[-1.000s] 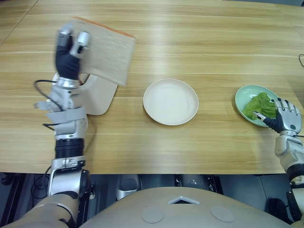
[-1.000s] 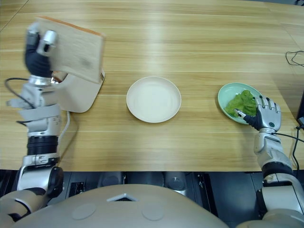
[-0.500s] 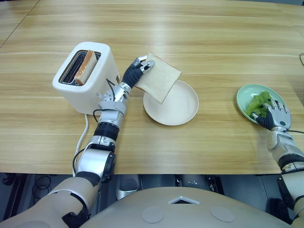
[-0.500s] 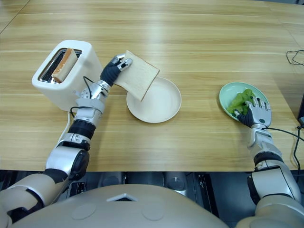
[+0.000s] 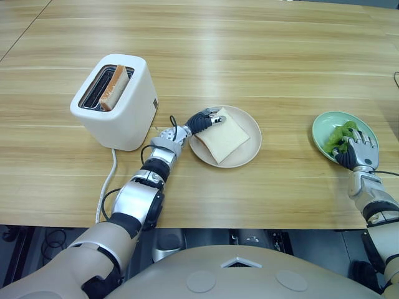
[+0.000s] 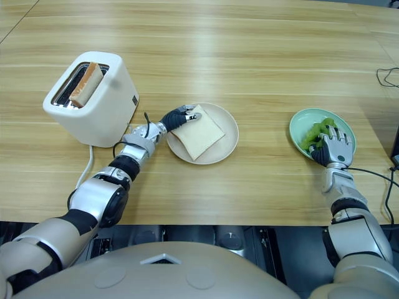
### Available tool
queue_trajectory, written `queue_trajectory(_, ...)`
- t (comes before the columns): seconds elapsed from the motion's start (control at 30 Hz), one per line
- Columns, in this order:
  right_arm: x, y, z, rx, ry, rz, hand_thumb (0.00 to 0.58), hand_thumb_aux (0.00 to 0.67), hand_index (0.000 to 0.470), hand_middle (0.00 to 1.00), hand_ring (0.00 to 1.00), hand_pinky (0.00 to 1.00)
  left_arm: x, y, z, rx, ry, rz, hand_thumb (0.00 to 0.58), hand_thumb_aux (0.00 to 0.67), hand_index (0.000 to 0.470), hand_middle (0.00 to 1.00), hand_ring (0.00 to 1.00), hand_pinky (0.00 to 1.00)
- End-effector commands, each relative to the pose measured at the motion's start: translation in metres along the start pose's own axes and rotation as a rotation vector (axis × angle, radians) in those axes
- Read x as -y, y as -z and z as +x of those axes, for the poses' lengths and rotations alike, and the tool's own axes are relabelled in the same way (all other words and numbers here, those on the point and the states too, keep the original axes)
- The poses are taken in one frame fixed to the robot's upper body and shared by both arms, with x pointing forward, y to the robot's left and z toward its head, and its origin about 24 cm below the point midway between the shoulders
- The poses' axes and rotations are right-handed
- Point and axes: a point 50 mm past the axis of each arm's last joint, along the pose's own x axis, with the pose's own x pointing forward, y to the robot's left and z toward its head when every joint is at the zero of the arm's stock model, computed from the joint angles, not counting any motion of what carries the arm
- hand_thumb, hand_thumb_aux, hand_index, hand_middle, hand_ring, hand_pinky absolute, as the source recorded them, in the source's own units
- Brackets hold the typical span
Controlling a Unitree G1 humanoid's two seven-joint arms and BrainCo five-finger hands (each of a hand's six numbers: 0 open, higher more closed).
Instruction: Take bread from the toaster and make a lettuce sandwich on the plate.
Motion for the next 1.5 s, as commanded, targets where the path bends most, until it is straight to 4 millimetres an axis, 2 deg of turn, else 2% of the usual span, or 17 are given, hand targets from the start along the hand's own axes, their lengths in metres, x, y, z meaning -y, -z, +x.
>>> queue_trajectory(0.03,-0.004,0.0,-0.005,0.016,-0.007,0.007,0.58,0.667,0.458,0.0,0.0,0.0,0.004,0.006,0.0,-0.039,0.0,0.075,0.355,0.252,0.173,0.9,0.9,0.9)
queue_trajectory(0.07,-0.002,-0.001,-0.004,0.022,0.003,0.011,0.58,0.67,0.46,0.0,0.0,0.0,0.004,0.006,0.0,-0.043,-0.007,0.092,0.31,0.213,0.146,0.89,0.89,0.89)
queue_trajectory(0.27,0.001,-0.006,-0.003,0.06,0.036,0.035,0.58,0.67,0.46,0.0,0.0,0.0,0.005,0.009,0.0,-0.07,-0.054,0.208,0.304,0.208,0.143,0.89,0.89,0.89)
queue_trajectory(0.37,0.006,-0.008,-0.002,0.078,0.07,0.051,0.58,0.67,0.46,0.0,0.0,0.0,0.008,0.01,-0.001,-0.064,-0.058,0.273,0.251,0.166,0.114,0.87,0.87,0.87)
queue_trajectory(0.43,0.01,-0.007,-0.001,0.085,0.097,0.063,0.58,0.67,0.46,0.0,0.0,0.0,0.01,0.01,-0.002,-0.054,-0.055,0.313,0.168,0.105,0.072,0.85,0.85,0.85)
queue_trajectory(0.5,0.016,-0.007,-0.001,0.096,0.137,0.077,0.58,0.67,0.46,0.0,0.0,0.0,0.013,0.01,-0.003,-0.036,-0.038,0.361,0.009,0.005,0.004,0.82,0.82,0.82)
queue_trajectory(0.67,0.027,-0.009,-0.004,0.122,0.226,0.106,0.58,0.67,0.46,0.0,0.0,0.0,0.028,0.006,-0.009,0.06,0.059,0.382,0.0,0.0,0.0,0.82,0.82,0.82)
queue_trajectory(0.9,0.046,-0.013,-0.006,0.147,0.337,0.151,0.58,0.67,0.46,0.0,0.0,0.0,0.026,-0.003,-0.017,0.132,0.03,0.405,0.0,0.0,0.0,0.8,0.8,0.8)
queue_trajectory(1.03,0.033,-0.007,-0.007,0.102,0.228,0.116,0.58,0.67,0.46,0.0,0.0,0.0,0.023,-0.007,-0.023,0.163,0.013,0.398,0.0,0.0,0.0,0.8,0.8,0.8)
queue_trajectory(1.07,0.028,-0.003,-0.007,0.08,0.19,0.089,0.575,0.61,0.419,0.0,0.0,0.0,0.022,-0.008,-0.024,0.165,0.009,0.398,0.0,0.0,0.0,0.8,0.8,0.8)
queue_trajectory(1.1,0.023,0.001,-0.008,0.061,0.154,0.062,0.491,0.407,0.28,0.0,0.0,0.0,0.021,-0.008,-0.025,0.166,0.004,0.398,0.0,0.0,0.0,0.8,0.8,0.8)
queue_trajectory(1.13,0.021,0.004,-0.009,0.044,0.139,0.057,0.198,0.126,0.087,0.0,0.0,0.0,0.02,-0.008,-0.026,0.165,0.0,0.4,0.0,0.0,0.0,0.81,0.81,0.81)
queue_trajectory(1.17,0.019,0.01,-0.01,0.019,0.125,0.056,0.0,0.0,0.0,0.0,0.0,0.0,0.019,-0.008,-0.027,0.165,-0.008,0.403,0.0,0.0,0.0,0.81,0.81,0.81)
queue_trajectory(1.33,0.014,0.039,-0.015,-0.107,0.06,0.012,0.0,0.0,0.0,0.0,0.0,0.0,0.01,-0.012,-0.035,0.188,-0.048,0.418,0.0,0.0,0.0,0.8,0.8,0.8)
queue_trajectory(1.5,0.006,0.046,-0.017,-0.154,-0.011,0.005,0.0,0.0,0.0,0.0,0.0,0.0,0.005,-0.02,-0.038,0.217,-0.083,0.418,0.0,0.0,0.0,0.8,0.8,0.8)
